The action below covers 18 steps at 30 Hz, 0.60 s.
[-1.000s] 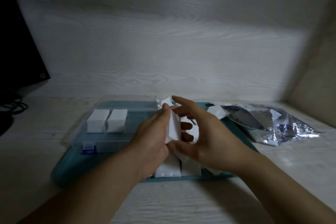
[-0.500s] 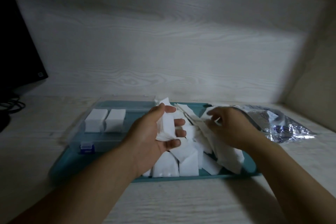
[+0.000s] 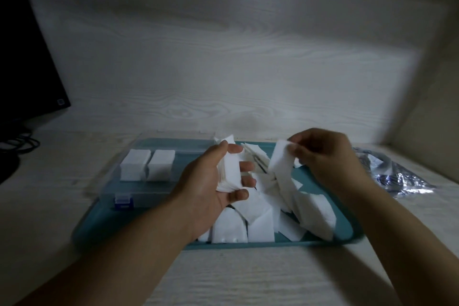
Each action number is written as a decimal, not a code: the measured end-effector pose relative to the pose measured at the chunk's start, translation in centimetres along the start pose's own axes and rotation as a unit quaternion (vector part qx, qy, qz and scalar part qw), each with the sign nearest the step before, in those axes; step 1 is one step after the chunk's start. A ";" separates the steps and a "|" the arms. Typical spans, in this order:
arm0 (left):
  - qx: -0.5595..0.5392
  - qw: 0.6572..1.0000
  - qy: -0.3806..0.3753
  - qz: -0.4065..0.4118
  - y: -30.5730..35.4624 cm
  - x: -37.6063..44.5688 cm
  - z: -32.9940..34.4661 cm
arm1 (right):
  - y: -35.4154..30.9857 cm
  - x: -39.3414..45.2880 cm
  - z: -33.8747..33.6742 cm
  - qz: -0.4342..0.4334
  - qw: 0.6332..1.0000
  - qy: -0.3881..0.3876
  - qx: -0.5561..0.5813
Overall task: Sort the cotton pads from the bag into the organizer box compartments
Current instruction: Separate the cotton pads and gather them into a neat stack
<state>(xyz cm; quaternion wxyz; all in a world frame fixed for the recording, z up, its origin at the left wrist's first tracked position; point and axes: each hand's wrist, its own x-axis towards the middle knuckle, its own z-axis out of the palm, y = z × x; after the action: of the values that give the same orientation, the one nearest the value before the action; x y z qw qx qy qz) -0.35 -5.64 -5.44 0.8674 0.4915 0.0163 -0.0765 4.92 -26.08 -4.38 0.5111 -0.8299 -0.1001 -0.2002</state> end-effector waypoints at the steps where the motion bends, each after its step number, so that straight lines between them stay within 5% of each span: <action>1: 0.004 1.000 -0.001 0.003 0.0 0.0 0.0 | -0.8 -0.2 -0.2 0.006 0.998 -0.001 0.068; 3: 0.018 1.000 -0.008 0.006 -0.2 0.0 0.0 | -1.9 -0.9 -0.1 0.017 0.987 -0.031 0.157; 8: 0.038 0.998 -0.059 -0.008 -1.1 -0.1 0.3 | -3.0 -2.6 2.4 0.015 0.980 -0.120 0.157; 18: 0.013 0.999 -0.042 -0.011 -1.1 -0.1 0.3 | -2.8 -3.5 3.3 -0.074 0.992 -0.091 -0.051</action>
<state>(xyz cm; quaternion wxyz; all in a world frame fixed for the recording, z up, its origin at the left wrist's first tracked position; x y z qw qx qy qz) -0.58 -6.41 -6.20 0.8598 0.4991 -0.0155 -0.1070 1.49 -21.76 -4.97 0.4406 -0.8599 -0.1973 -0.1657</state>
